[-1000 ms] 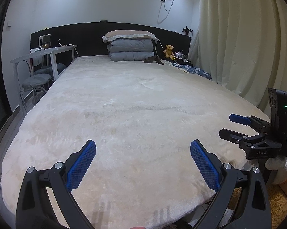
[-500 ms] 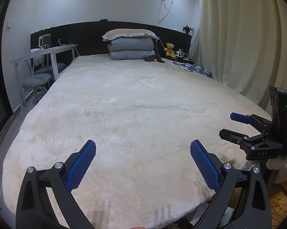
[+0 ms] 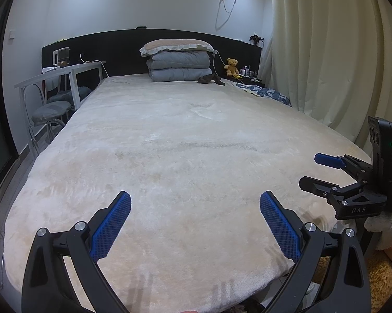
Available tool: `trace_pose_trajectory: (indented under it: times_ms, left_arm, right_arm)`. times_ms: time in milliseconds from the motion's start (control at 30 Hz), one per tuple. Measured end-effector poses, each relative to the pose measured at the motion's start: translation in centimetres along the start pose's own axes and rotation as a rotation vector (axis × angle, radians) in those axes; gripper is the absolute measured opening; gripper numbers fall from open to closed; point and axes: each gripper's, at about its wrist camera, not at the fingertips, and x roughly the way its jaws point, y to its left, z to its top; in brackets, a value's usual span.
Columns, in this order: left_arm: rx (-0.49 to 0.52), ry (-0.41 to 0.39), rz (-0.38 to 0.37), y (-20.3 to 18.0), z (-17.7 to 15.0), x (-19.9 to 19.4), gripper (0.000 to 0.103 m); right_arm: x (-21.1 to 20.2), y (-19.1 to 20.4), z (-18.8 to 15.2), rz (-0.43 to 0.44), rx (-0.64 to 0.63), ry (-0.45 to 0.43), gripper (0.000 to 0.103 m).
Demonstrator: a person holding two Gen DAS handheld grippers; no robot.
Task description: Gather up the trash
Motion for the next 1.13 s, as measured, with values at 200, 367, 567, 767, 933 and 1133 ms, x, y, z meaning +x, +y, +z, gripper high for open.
trace_pose_trajectory:
  times_ms: [200,367,567,767,933,1133]
  left_arm:
    - [-0.001,0.002,0.000,0.11,0.03,0.07,0.096]
    - [-0.001,0.002,0.000,0.16,-0.01,0.10,0.096]
    - [-0.002,0.003,0.001,0.14,-0.01,0.10,0.096]
    - [-0.005,0.004,0.004,0.29,-0.11,0.15,0.096]
    - [-0.016,0.005,0.004,0.60,-0.24,0.26,0.096]
    - [-0.019,0.009,0.001,0.76,-0.19,0.33,0.096]
  right_arm:
    - [0.07,-0.01,-0.04,-0.001,-0.001,0.001,0.098]
    - [0.06,-0.07,-0.16,-0.001,-0.003,0.002,0.098]
    - [0.09,-0.05,-0.14,-0.002,-0.001,0.003,0.098]
    - [0.05,-0.11,-0.13,0.005,-0.003,-0.001,0.098]
    - [0.04,-0.35,-0.27,0.005,-0.008,-0.001,0.098]
    - [0.10,-0.27,-0.23,0.006,-0.010,-0.001,0.098]
